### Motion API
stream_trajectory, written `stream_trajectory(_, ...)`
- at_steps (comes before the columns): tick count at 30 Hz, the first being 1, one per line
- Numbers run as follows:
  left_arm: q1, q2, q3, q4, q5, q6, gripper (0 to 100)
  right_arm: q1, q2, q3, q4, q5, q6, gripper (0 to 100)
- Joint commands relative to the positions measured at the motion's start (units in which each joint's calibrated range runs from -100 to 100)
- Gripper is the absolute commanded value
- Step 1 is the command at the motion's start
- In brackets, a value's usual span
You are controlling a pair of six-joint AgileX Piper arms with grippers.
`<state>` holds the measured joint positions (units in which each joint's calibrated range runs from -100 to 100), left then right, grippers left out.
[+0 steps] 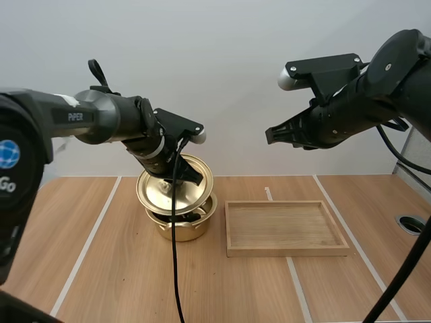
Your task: Open the pot, put the grape inside, and close it
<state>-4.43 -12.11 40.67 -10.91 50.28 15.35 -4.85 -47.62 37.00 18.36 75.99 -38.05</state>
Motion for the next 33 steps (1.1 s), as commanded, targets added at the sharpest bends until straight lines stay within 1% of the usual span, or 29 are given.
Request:
stream_trajectory(1, -0.24, 2.6, 0.1, -1.33, -2.99, 0.11, 0, -0.2, -0.68, 0.06, 0.62, -0.85, 0.07, 0)
stream_trajectory(5, -0.24, 4.96, 0.1, -1.62, -3.35, 1.38, 0, -0.2, -0.68, 0.06, 0.62, -0.85, 0.07, 0)
stream_trajectory(10, -0.24, 6.01, -0.02, -2.47, -6.17, 2.34, 0, -0.2, -0.68, 0.06, 0.61, -0.85, -0.12, 0)
stream_trajectory(15, -0.24, 6.32, -0.41, -2.47, -6.36, 3.35, 0, -0.2, -0.68, 0.06, 0.61, -0.85, -0.12, 0)
stream_trajectory(19, -0.24, 6.43, -1.89, -2.47, -3.67, 3.43, 0, -0.2, -0.68, 0.06, 0.61, -0.85, -0.12, 0)
stream_trajectory(26, -0.24, 10.39, -6.76, -2.72, 7.92, 3.33, 0, -0.2, -0.68, 0.06, 0.61, -0.69, -0.12, 0)
stream_trajectory(33, -0.24, 14.06, -7.78, -2.72, 9.97, 2.27, 0, -0.2, -0.68, 0.06, 0.61, -0.69, -0.12, 0)
